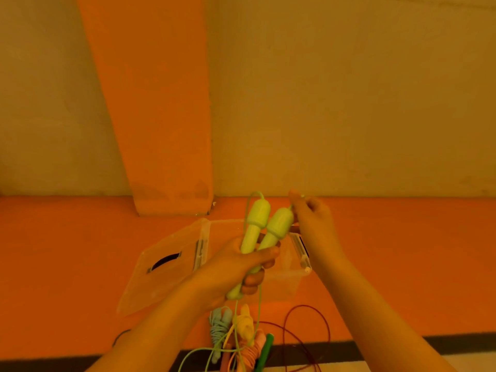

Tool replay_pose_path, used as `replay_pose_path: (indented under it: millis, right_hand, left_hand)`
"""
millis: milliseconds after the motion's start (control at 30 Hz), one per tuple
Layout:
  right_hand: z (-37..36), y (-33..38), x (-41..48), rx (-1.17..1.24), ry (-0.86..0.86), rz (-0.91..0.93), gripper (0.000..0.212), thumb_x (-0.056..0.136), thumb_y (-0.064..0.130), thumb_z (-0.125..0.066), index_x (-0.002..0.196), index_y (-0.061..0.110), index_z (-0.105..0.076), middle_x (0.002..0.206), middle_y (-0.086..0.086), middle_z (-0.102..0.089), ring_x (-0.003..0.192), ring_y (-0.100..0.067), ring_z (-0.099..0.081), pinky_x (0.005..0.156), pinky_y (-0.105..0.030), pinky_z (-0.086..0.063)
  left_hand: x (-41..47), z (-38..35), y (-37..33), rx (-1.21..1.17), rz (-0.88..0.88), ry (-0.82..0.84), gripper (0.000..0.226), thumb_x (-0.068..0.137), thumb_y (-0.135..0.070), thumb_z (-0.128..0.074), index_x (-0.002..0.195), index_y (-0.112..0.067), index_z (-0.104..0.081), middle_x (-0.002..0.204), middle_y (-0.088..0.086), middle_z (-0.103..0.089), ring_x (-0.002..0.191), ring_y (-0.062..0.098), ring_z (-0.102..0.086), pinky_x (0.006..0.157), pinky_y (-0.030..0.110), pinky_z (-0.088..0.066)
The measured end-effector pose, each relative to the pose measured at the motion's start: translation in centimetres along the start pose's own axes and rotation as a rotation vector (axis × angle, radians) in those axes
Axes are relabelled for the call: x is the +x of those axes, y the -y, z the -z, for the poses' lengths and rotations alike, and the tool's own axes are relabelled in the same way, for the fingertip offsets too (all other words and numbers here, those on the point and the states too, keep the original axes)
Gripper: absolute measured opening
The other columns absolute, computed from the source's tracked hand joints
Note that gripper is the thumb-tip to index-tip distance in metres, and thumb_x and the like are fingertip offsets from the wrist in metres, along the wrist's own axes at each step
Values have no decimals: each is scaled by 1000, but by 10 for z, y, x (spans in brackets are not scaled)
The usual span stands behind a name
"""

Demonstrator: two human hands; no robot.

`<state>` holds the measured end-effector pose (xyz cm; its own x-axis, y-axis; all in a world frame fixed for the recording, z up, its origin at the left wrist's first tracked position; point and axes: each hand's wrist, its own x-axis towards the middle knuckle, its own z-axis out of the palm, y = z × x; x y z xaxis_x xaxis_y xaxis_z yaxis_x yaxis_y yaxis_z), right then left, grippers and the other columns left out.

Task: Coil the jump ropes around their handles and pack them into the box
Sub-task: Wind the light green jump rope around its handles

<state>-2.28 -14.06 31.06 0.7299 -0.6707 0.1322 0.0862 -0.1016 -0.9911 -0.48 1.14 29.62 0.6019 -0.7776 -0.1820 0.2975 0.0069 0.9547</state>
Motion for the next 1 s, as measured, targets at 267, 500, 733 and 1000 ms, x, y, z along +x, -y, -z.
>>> replay_pose_path:
  millis: [267,500,733,1000]
  right_hand:
    - [17,8,-18,-59,-118,204,41,69,59,-66,84,28,-43,89,0,-43,81,-14,-44,73,-27,-38]
    - [22,18,-23,50,354,130,62,70,83,-45,119,46,-58,108,9,-57,85,-1,-56,71,-21,-43]
    - [9,22,-29,277,400,-57,56,87,63,-25,75,19,-58,47,0,-53,38,-14,-44,35,-18,-33]
    - [7,6,-24,15,303,-122,74,83,73,-21,81,15,-66,63,-16,-62,52,-24,-57,50,-26,-46]
  left_hand:
    - [-17,-4,-18,30,-6,161,20,89,-17,-59,107,-9,-54,63,-2,-48,39,4,-30,39,16,-22]
    - [-23,-3,-21,-53,37,383,25,88,-23,-58,106,-8,-50,65,-3,-47,37,1,-31,37,13,-27]
    - [-19,-2,-22,17,-10,292,24,88,-22,-61,103,-6,-52,66,0,-48,37,4,-33,37,16,-27]
    - [-10,-14,-13,38,-182,-71,31,79,-13,-68,104,-2,-53,67,8,-62,35,10,-39,38,17,-28]
